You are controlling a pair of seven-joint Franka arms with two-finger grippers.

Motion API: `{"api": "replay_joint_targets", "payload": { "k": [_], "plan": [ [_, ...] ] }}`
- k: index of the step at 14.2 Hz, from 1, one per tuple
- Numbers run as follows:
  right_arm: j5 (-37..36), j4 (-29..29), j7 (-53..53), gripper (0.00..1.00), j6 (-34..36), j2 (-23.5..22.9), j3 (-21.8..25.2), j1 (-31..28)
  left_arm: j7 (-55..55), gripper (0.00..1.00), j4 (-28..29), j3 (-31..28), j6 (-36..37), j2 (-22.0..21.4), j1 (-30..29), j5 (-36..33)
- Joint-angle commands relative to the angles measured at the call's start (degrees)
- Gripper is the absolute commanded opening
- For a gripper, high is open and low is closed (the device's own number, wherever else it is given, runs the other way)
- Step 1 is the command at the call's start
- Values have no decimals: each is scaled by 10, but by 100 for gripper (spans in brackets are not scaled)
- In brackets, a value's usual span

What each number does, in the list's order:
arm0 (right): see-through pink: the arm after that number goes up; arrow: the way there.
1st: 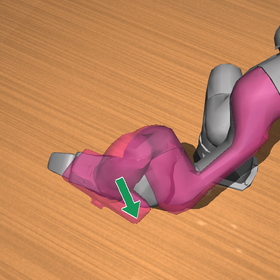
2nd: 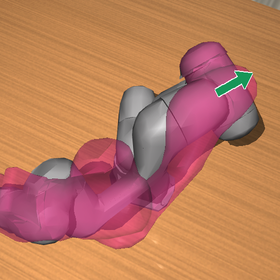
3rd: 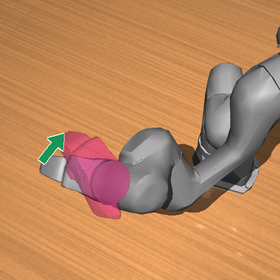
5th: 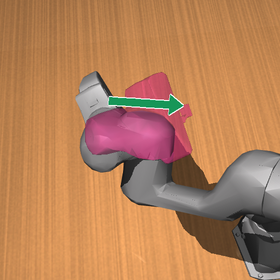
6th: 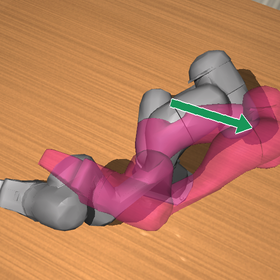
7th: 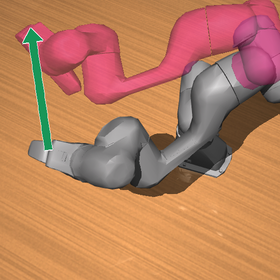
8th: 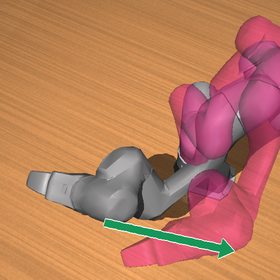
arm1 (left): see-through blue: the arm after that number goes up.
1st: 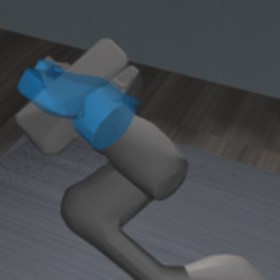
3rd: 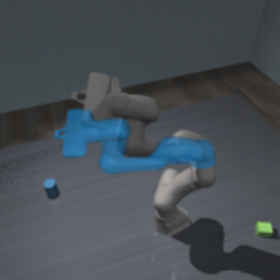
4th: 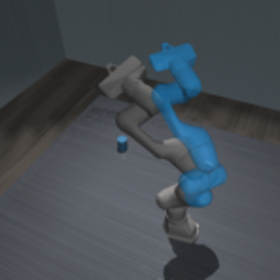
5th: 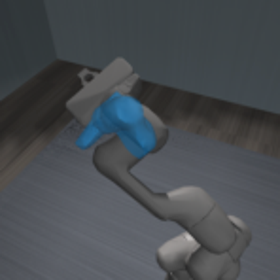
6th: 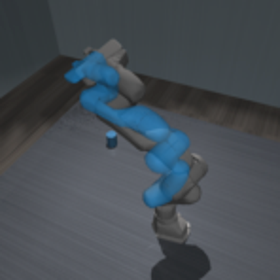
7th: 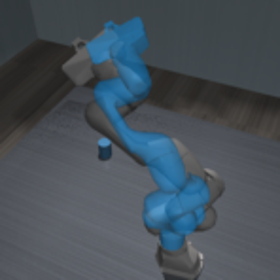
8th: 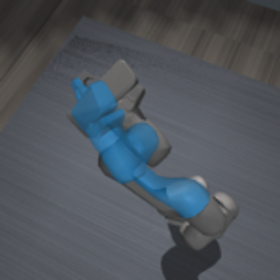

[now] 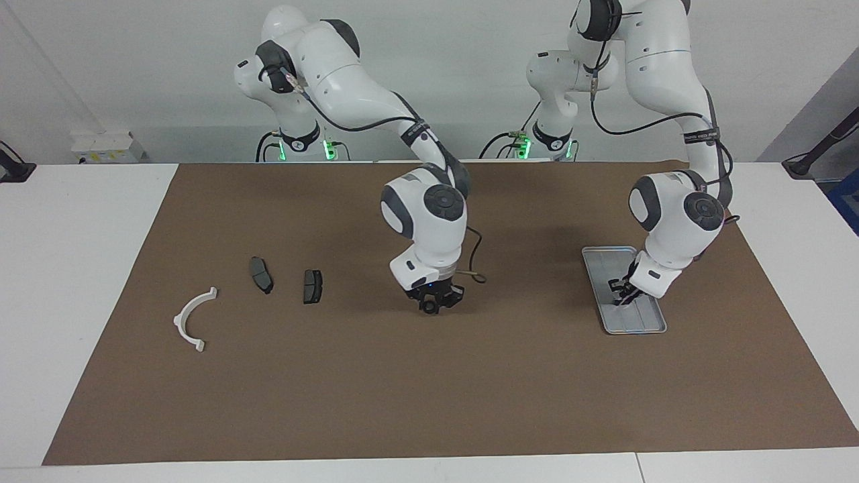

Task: Place bearing gear from tray to pile

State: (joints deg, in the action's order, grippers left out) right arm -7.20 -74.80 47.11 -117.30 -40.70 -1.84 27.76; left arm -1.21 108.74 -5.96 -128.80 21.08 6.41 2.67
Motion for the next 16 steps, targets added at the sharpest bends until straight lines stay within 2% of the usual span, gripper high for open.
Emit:
{"api": "replay_joint_targets", "payload": {
  "k": [1, 5, 7, 9, 11, 14, 16],
  "plan": [
    [5, 0, -84, 4, 23, 15, -11, -46, -34, 0, -38, 2, 76, -23, 4, 11],
    [10, -2, -191, 3, 38, 23, -11, -108, -205, 0, -87, 7, 104, -18, 96, 20],
    [12, -6, -229, 3, 40, 23, -10, -133, -308, 0, -99, 5, 87, -13, 157, 51],
    [11, -9, -257, 3, 41, 22, -10, -158, -385, 0, -127, 4, 78, 16, 213, 51],
    [12, -18, -305, 3, 44, 22, -10, -185, -455, 0, -177, -2, 79, 68, 270, 45],
    [12, -20, -335, 3, 44, 22, -10, -205, -470, 0, -187, 1, 74, 78, 315, 34],
    [10, -21, -337, 3, 42, 18, -10, -213, -468, 0, -159, 2, 23, 80, 318, 34]
  ]
}}
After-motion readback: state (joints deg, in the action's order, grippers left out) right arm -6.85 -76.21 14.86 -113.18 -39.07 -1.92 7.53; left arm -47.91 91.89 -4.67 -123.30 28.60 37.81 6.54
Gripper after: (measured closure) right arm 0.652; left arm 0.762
